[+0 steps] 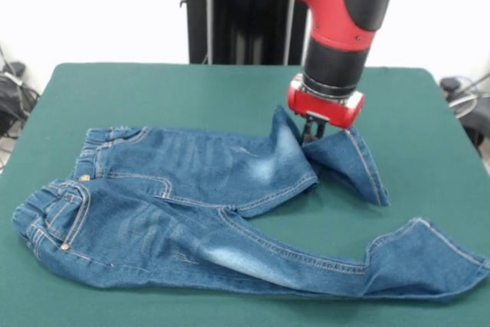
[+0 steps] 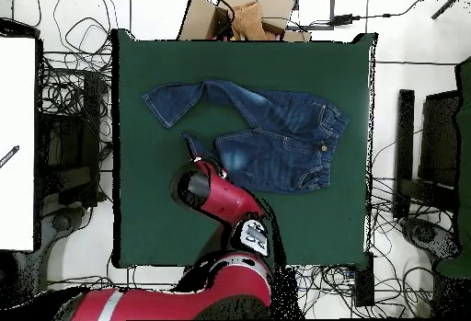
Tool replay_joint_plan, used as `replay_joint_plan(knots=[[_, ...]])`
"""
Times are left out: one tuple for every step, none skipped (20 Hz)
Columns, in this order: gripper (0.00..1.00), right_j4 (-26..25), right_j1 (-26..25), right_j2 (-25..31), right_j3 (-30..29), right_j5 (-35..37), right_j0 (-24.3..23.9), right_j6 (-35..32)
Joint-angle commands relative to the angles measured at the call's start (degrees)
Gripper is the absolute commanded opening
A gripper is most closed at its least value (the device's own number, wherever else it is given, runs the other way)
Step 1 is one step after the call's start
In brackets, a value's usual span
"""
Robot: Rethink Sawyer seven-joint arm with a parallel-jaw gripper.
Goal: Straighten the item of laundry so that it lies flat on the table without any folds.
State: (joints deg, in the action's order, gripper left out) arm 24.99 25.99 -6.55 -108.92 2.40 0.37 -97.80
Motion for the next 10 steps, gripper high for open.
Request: replay_joint_plan(knots=[[0.0,-3.1,0.7,2.4,-0.3,2.2,0.4,-6.7],[0.0,-2.9,0.6,2.2,0.1,2.5,1.0,-7.5],[0.0,-2.4,0.4,2.1,0.3,2.5,1.7,-8.4],[0.0,-1.9,0.3,2.1,0.6,2.7,2.1,-9.1],[0.0,-1.6,0.0,2.1,0.8,2.8,2.5,-9.6],[0.0,-1.1,-0.2,1.9,1.1,3.0,3.1,-10.0],[0.0,-0.6,-0.4,1.7,1.3,3.1,3.7,-10.5],[0.0,-0.2,-0.6,1.8,1.5,3.0,4.2,-10.9],[0.0,0.3,-0.8,1.7,1.8,3.2,4.8,-11.2],[0.0,0.5,-0.9,1.9,1.8,2.9,5.4,-11.5]])
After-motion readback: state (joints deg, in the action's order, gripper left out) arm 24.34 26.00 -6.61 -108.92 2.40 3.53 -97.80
